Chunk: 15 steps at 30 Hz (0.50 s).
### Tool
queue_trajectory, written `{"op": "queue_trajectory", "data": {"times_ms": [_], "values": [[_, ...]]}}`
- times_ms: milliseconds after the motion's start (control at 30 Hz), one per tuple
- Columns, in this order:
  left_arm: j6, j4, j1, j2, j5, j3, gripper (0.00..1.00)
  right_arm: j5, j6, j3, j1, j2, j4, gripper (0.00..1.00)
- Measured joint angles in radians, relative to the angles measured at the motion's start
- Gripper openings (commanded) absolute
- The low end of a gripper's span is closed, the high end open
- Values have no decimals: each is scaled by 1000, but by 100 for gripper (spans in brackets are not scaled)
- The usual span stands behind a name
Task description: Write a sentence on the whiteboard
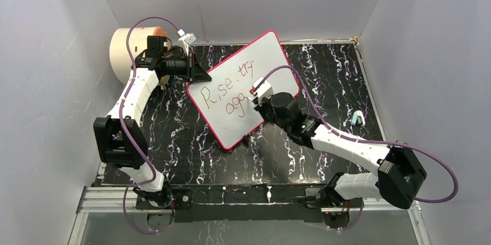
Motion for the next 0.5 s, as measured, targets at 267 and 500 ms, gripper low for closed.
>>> {"op": "queue_trajectory", "data": {"times_ms": [267, 500], "values": [[0, 0, 0, 0, 1, 0, 0, 10, 1, 0, 0, -8, 3, 0], [0, 0, 0, 0, 1, 0, 0, 1, 0, 0, -1, -33, 48, 0]]}}
